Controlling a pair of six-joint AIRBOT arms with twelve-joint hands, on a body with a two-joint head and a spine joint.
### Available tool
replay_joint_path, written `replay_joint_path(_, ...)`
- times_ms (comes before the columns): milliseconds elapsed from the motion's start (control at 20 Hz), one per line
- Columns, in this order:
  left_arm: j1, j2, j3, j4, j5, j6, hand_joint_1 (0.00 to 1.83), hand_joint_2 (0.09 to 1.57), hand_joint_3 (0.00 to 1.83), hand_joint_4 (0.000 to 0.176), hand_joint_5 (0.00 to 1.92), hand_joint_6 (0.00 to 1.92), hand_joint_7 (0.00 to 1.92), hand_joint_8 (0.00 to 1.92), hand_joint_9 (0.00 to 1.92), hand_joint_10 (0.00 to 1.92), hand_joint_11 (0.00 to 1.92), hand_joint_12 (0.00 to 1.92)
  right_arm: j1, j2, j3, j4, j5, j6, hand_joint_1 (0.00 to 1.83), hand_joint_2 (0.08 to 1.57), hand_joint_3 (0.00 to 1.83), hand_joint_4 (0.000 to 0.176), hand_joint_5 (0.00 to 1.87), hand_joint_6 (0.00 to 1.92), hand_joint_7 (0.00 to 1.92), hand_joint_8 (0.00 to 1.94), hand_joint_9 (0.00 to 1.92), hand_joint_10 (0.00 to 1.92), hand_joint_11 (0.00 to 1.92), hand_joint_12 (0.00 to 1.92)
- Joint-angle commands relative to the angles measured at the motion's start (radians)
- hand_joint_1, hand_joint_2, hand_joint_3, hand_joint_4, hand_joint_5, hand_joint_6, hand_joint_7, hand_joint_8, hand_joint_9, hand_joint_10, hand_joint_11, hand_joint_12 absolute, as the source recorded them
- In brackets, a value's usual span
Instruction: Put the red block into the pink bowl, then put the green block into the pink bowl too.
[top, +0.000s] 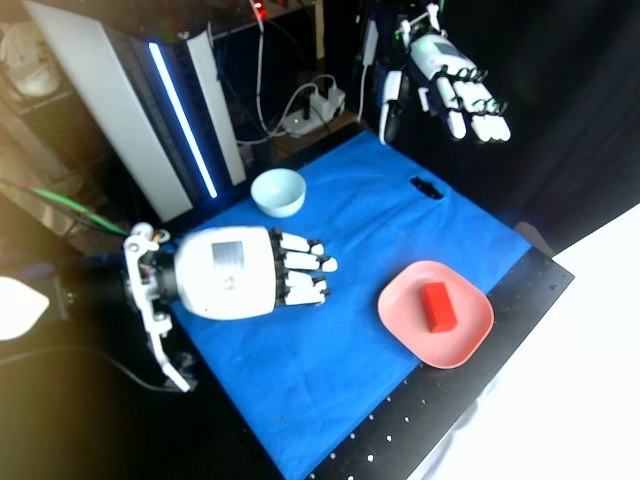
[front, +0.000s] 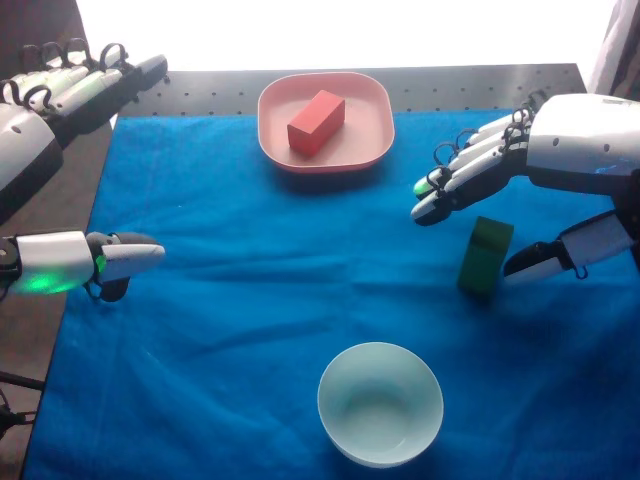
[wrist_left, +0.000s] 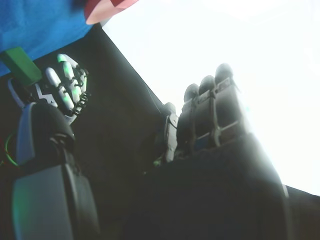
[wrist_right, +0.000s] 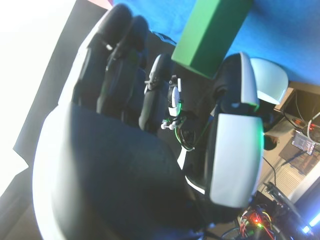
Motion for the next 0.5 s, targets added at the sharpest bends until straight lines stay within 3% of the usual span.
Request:
replay_joint_path(0,-0.005,0.004,-0.001,0.007,-0.134,0.000,0.82,0.96,0.01,0.139,0.00,0.00,0.01,0.00,0.00,0.00,0.01,0.02,0.016,-0.003,0.004,0.057,0.074,0.007,1.25,0.95,0.00,0.000,0.73,0.01,0.65,0.02,0.85,0.04,0.49,1.08)
replay_joint_path(50,-0.005,0.004,-0.001,0.007,-0.134,-0.001,0.81,0.96,0.01,0.143,0.00,0.00,0.01,0.00,0.00,0.00,0.02,0.02,0.015,-0.003,0.004,0.056,0.072,0.007,1.26,0.94,0.00,0.000,0.75,0.00,0.69,0.02,0.89,0.06,0.53,1.13)
replay_joint_path(100,-0.005,0.004,-0.001,0.007,-0.134,-0.001,0.81,0.96,0.01,0.159,0.00,0.00,0.01,0.00,0.00,0.00,0.02,0.02,0.013,-0.004,0.004,0.056,0.069,0.007,1.27,0.93,0.00,0.000,0.77,0.00,0.74,0.03,0.94,0.10,0.57,1.21)
replay_joint_path(250,-0.005,0.004,-0.001,0.007,-0.136,-0.001,0.81,0.96,0.01,0.169,0.00,0.00,0.02,0.00,0.00,0.00,0.01,0.02,0.010,-0.006,0.005,0.056,0.058,0.007,1.28,0.93,0.00,0.000,0.80,0.00,0.80,0.01,0.74,0.69,0.57,1.34)
replay_joint_path(300,-0.005,0.004,-0.001,0.007,-0.137,-0.002,0.80,0.96,0.01,0.171,0.00,0.00,0.02,0.01,0.00,0.00,0.03,0.03,0.009,-0.007,0.007,0.056,0.055,0.007,1.29,0.94,0.00,0.000,0.81,0.00,0.82,0.01,0.71,0.80,0.58,1.37)
replay_joint_path(350,-0.005,0.004,-0.001,0.007,-0.137,-0.002,0.81,0.96,0.01,0.163,0.00,0.00,0.02,0.00,0.00,0.00,0.01,0.03,0.009,-0.009,0.008,0.056,0.054,0.007,1.30,0.95,0.00,0.000,0.82,0.00,0.84,0.02,0.70,0.86,0.58,1.39)
replay_joint_path(400,-0.005,0.004,-0.001,0.007,-0.139,-0.002,0.83,0.97,0.01,0.167,0.01,0.00,0.02,0.00,0.00,0.00,0.00,0.02,0.009,-0.011,0.011,0.056,0.053,0.007,1.31,0.93,0.00,0.000,0.84,0.00,0.86,0.02,0.73,0.83,0.62,1.33)
replay_joint_path(450,-0.005,0.004,-0.001,0.007,-0.140,-0.002,0.83,0.97,0.01,0.147,0.01,0.00,0.03,0.00,0.00,0.00,0.01,0.03,0.009,-0.012,0.012,0.056,0.053,0.007,1.28,0.93,0.00,0.000,0.87,0.00,0.89,0.03,0.76,0.85,0.68,1.35)
